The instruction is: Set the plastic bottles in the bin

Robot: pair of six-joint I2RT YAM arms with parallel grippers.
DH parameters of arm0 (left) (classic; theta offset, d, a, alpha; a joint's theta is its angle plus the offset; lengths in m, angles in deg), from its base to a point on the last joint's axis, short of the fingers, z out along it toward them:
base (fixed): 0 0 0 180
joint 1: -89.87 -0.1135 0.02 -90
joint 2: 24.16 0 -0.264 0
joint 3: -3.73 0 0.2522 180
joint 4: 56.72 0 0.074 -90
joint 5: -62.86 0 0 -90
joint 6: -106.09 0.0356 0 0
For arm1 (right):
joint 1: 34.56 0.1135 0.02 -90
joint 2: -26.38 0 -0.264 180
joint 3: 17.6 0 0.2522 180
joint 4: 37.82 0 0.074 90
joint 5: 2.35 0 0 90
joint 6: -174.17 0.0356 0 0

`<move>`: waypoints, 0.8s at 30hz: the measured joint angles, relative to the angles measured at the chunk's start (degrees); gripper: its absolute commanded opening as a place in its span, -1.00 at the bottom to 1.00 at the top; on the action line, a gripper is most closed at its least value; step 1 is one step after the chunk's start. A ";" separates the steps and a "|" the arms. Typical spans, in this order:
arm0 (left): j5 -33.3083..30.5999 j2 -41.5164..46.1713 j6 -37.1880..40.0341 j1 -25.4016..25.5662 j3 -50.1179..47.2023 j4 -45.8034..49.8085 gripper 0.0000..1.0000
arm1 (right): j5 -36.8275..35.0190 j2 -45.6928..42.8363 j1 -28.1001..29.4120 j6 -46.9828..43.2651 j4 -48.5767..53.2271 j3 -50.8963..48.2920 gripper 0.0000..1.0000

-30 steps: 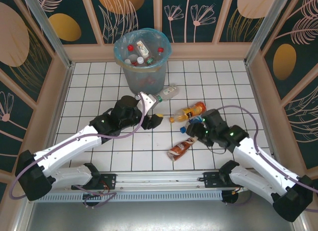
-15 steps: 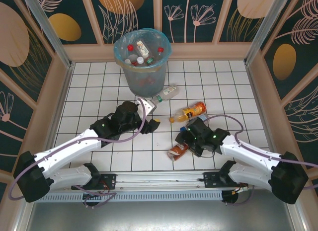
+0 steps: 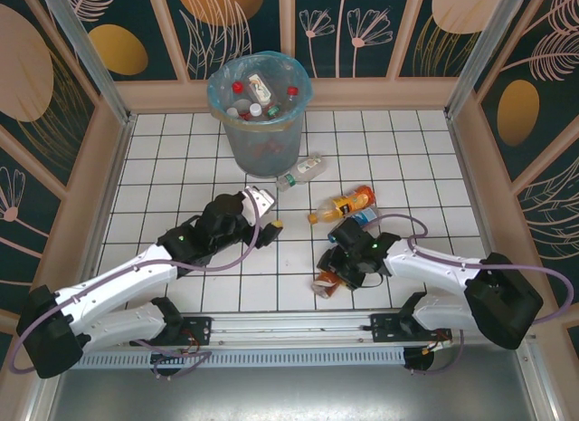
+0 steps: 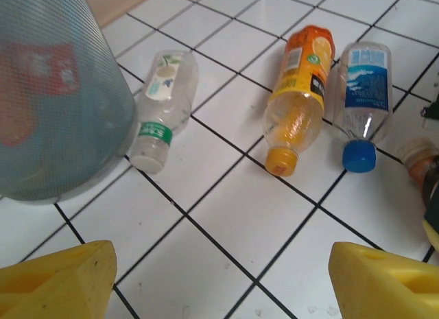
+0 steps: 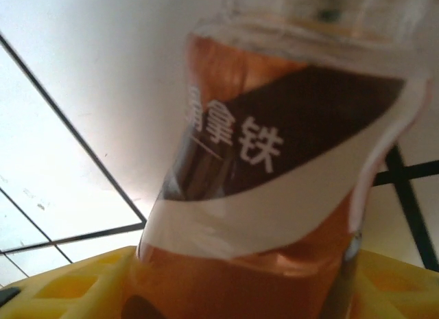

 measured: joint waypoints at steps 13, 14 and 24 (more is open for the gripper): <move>-16.31 3.34 3.63 -0.28 5.25 -0.57 0.73 | -6.21 -2.40 2.23 -13.33 15.43 30.84 -0.03; -17.18 3.32 3.39 -0.70 7.30 -0.50 0.73 | -7.85 -1.70 2.23 -16.13 17.14 36.04 -0.02; -4.31 -2.10 -5.77 -7.45 35.82 -0.59 0.71 | -18.12 22.97 -2.54 -45.38 23.65 85.00 -0.03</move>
